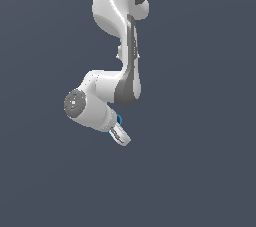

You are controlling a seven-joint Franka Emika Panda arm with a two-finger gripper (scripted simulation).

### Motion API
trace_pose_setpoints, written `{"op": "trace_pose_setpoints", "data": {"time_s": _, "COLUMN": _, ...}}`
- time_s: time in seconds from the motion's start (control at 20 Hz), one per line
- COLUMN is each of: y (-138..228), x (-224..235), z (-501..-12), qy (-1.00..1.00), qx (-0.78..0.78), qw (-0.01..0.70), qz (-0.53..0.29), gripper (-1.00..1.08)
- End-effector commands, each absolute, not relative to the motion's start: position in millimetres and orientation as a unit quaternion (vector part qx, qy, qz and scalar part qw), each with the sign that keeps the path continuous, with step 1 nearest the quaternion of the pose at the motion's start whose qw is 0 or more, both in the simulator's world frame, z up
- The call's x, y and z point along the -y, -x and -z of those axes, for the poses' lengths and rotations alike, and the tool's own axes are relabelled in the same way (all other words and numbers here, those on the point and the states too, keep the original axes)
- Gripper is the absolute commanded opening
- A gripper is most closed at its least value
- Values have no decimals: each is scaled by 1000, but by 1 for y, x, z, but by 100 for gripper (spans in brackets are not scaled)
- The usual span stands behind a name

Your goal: Pick up the object and move it to a goal position.

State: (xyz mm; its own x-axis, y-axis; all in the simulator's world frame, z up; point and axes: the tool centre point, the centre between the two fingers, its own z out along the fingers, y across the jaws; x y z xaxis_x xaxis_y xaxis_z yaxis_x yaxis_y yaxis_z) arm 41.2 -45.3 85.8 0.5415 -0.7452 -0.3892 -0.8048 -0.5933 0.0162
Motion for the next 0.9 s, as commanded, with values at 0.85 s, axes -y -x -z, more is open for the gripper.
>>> {"op": "trace_pose_setpoints", "data": {"time_s": 0.85, "y": -123, "x": -10, "z": -171, "qy": 966, "qx": -193, "qw": 172, "qz": 10, "gripper": -100}}
